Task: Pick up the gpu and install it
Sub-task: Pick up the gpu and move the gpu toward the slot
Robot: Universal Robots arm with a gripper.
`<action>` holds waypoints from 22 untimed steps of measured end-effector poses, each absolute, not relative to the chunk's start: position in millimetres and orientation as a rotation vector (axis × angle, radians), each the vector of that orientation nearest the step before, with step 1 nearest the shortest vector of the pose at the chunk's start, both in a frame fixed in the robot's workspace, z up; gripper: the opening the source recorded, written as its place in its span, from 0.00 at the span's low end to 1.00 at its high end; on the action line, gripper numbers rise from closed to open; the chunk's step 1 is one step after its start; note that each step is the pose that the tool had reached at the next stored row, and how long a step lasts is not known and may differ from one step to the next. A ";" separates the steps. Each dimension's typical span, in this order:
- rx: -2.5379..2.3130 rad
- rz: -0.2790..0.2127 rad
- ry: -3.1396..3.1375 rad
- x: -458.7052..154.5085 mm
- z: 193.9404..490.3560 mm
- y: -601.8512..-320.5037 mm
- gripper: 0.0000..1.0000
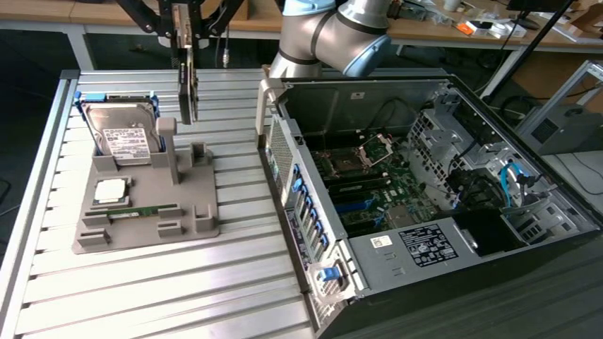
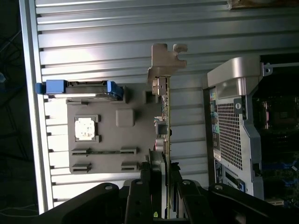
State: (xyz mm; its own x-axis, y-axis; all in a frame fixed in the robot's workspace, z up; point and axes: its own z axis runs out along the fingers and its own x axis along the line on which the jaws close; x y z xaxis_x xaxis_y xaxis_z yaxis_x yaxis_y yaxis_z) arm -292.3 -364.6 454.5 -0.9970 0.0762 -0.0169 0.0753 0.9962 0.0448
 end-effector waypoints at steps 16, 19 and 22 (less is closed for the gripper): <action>0.118 0.061 3.120 -281.3 454.2 -376.6 0.27; 0.118 0.061 3.120 -278.7 454.2 -378.8 0.27; 0.118 0.061 3.120 -277.2 454.2 -380.0 0.27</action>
